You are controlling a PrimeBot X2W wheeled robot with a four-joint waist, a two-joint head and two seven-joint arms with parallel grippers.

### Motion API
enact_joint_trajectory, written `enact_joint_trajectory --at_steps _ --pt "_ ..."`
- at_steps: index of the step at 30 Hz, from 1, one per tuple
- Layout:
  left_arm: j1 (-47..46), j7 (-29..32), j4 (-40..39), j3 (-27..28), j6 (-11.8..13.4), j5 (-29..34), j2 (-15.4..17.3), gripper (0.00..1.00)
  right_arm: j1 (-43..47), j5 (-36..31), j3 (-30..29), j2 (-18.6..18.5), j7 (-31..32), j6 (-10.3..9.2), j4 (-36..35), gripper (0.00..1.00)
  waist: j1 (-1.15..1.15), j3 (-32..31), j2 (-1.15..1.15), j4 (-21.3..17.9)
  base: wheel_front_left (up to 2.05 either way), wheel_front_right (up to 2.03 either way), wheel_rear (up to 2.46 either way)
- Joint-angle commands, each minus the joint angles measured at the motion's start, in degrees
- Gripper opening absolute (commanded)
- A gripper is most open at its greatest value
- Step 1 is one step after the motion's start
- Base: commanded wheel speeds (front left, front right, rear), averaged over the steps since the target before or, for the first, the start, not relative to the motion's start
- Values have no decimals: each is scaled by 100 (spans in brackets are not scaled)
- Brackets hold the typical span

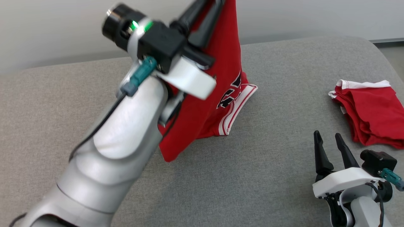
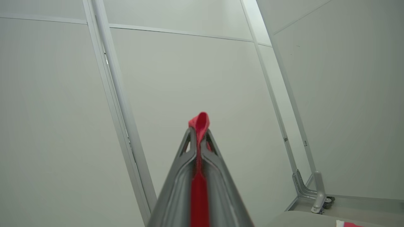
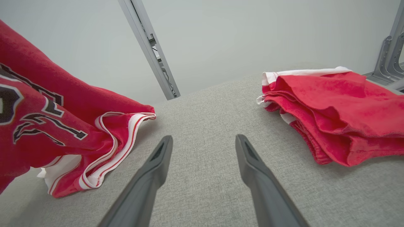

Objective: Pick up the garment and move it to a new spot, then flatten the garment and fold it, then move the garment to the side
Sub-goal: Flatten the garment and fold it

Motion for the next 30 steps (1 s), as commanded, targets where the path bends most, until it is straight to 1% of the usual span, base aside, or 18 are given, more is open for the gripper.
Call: enact_joint_trajectory --at_steps 1,2,3,5,10,13,15,19,22,23,24,25,26,30 --pt "-213 3 187 65 131 -34 35 0 -21 58 28 -27 -28 0 -17 100 0 69 0 -10 0 0 0" --pt "-314 3 390 127 204 -38 39 0 -51 81 45 -27 -28 0 -26 100 0 116 0 -20 0 0 0" --pt "-314 3 390 127 204 -38 39 0 -51 81 45 -27 -28 0 -26 100 0 116 0 -20 0 0 0" --pt "-487 3 772 274 286 50 76 0 -111 110 71 -29 -28 0 -43 100 0 216 0 -43 0 0 0" --pt "-377 3 1579 863 446 5 485 0 -179 143 105 -29 -28 0 -91 100 0 487 0 -72 0 0 0" --pt "-266 1 1782 1267 556 -4 786 0 -251 70 61 -30 -28 0 -115 100 0 639 0 -62 0 0 0" --pt "-210 2 1764 1523 629 9 946 0 -246 29 12 -29 -27 0 -117 100 0 716 0 -23 0 0 0" --pt "-12 3 1853 1844 611 62 1127 0 -297 -29 2 -27 -27 0 -101 100 0 814 0 71 0 0 0" --pt "98 2 1991 1974 560 101 1152 0 -353 -38 82 -30 -28 0 -92 100 0 854 0 121 0 0 0" --pt "142 2 2038 2021 548 96 1141 4 -379 -36 130 -31 -27 0 -91 100 0 870 0 134 0 0 0" --pt "195 2 2076 2064 562 116 1125 34 -404 -16 182 -30 -28 0 -81 100 0 883 0 144 0 0 0" --pt "259 2 2114 2104 568 133 1096 92 -426 5 242 -28 -27 0 -67 100 0 892 0 154 0 0 0" --pt "318 2 2146 2129 558 146 1048 100 -453 13 299 -28 -28 0 -60 100 0 897 0 164 0 0 0" --pt "583 2 2141 2251 529 206 880 100 -496 61 424 -32 -28 0 -53 100 0 870 0 226 0 0 0"
